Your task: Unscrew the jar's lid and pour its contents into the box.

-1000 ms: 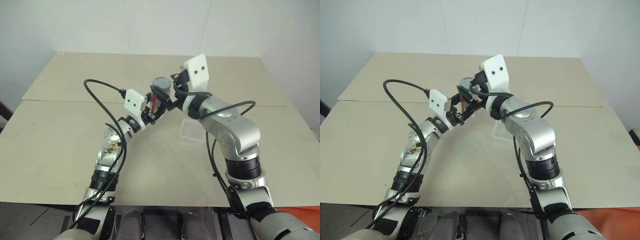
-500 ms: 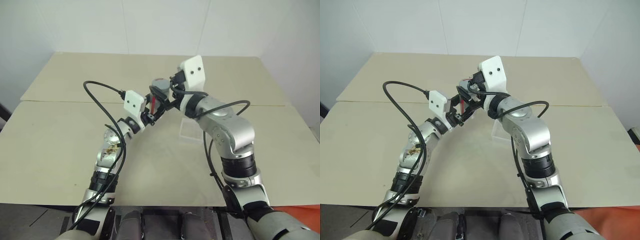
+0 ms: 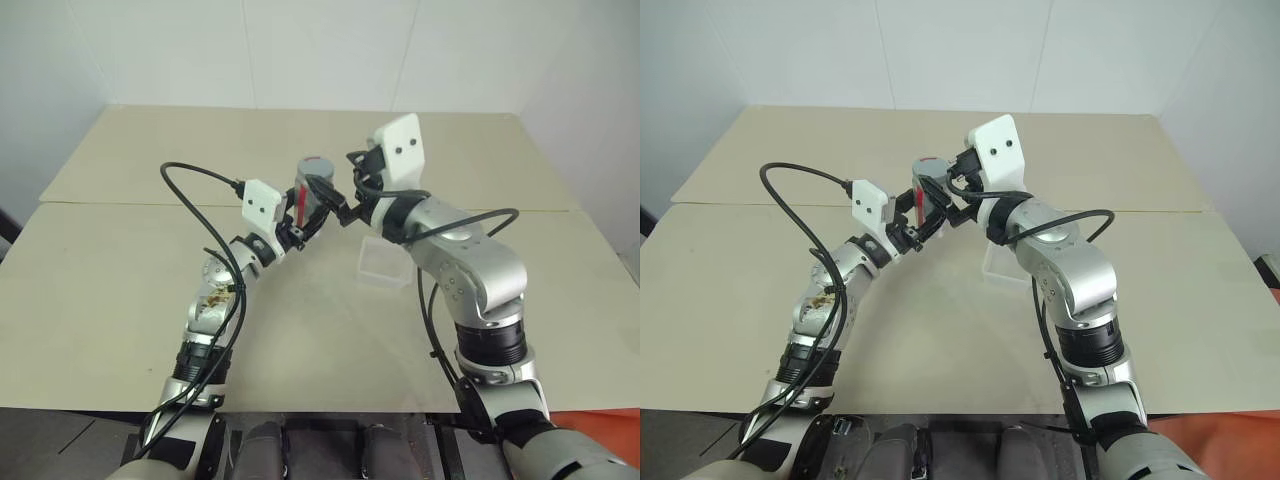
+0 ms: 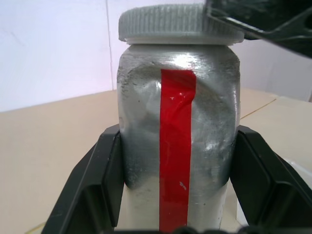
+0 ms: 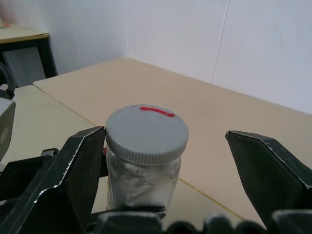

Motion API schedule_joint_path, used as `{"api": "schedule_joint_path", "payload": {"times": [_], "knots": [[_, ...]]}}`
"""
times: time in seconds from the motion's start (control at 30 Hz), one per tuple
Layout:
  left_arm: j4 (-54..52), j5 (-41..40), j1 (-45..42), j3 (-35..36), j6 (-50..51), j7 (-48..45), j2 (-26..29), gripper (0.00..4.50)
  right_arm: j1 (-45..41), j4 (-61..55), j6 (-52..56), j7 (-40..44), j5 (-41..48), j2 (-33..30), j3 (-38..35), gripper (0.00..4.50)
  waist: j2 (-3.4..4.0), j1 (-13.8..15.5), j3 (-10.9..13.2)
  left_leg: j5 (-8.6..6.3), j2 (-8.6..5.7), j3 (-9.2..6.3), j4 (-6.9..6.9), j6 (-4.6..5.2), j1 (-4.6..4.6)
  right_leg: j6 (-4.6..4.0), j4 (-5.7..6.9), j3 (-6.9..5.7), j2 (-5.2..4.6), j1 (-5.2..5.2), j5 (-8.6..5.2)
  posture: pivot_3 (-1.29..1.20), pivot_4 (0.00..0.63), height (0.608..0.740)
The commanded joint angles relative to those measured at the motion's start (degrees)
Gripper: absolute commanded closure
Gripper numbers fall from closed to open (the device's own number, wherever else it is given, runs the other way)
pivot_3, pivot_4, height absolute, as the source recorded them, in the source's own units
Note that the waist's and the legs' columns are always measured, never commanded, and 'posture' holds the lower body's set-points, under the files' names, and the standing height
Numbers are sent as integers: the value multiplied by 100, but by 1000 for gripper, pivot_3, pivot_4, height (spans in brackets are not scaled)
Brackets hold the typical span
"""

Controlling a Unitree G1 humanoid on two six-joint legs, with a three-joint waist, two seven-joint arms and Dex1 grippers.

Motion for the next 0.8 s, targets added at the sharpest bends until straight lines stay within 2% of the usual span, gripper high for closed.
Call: {"api": "schedule_joint_path", "payload": {"times": [0.03,0.8], "knots": [[-212,-101,-113,111,-74,6,43,1795,30,-221,54,-51,1,-103,-301,36,0,-3,0,0,0,0,0,0,0,0,0,1,0,0,0,0,150,740],[-406,-101,1,60,5,54,38,1795,-92,-449,-11,238,273,3,-240,36,0,-9,0,0,0,-3,-1,0,1,0,-2,0,0,0,0,0,150,740]]}}
